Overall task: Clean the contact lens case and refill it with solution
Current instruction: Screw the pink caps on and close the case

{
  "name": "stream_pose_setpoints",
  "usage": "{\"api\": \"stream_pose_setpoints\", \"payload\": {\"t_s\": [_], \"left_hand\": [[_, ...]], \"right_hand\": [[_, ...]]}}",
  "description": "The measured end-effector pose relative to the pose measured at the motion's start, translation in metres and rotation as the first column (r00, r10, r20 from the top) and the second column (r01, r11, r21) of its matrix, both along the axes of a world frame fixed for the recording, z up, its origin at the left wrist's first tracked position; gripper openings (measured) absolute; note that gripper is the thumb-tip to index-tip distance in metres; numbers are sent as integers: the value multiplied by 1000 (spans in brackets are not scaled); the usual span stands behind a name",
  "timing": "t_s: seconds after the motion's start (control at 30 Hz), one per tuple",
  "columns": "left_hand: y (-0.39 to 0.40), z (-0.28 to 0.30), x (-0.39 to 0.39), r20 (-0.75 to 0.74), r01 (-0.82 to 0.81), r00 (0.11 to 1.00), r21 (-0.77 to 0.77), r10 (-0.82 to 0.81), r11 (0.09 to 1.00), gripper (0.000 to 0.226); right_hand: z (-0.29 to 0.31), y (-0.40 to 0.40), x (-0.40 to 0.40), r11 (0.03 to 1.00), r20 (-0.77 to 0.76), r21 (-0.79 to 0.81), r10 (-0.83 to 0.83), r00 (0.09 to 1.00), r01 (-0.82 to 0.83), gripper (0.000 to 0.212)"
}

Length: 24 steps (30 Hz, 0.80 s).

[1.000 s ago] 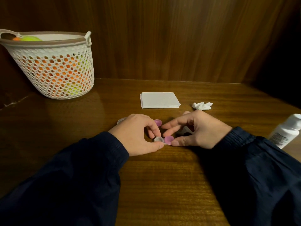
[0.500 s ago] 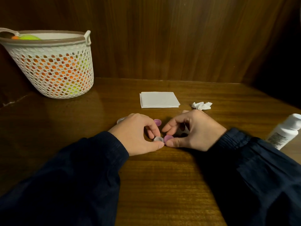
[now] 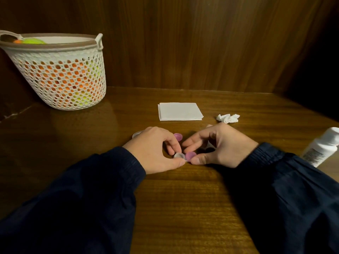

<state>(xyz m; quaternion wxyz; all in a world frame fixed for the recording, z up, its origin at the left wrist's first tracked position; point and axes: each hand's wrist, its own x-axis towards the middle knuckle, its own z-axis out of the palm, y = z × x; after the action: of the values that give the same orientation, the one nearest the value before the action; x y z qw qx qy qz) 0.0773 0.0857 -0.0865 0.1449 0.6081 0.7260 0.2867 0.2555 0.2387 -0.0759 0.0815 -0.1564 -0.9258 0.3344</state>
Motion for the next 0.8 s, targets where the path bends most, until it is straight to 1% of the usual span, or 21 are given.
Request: {"api": "stream_pose_setpoints", "payload": {"t_s": [0.13,0.33,0.57,0.8], "left_hand": [[0,-1,-1,6,-7,1000,-3,7,1000,17],[3,-6,-4,2,24,1000,8,-24,1000,17],[2,-3,-3,14,-4,1000,3,4,1000,16],[3,-9,-8,-17,34,999,19,-34,999,19]], "right_hand": [[0,-3,1,999,-26,36,-16,1000,16,38],[4,-9,-1,998,-18,38,-47,999,47,36],[4,-11,-1,994,-16,83,-72,997,73,35],[3,-8,0,999,28,-3,-38,999,38,47]]}}
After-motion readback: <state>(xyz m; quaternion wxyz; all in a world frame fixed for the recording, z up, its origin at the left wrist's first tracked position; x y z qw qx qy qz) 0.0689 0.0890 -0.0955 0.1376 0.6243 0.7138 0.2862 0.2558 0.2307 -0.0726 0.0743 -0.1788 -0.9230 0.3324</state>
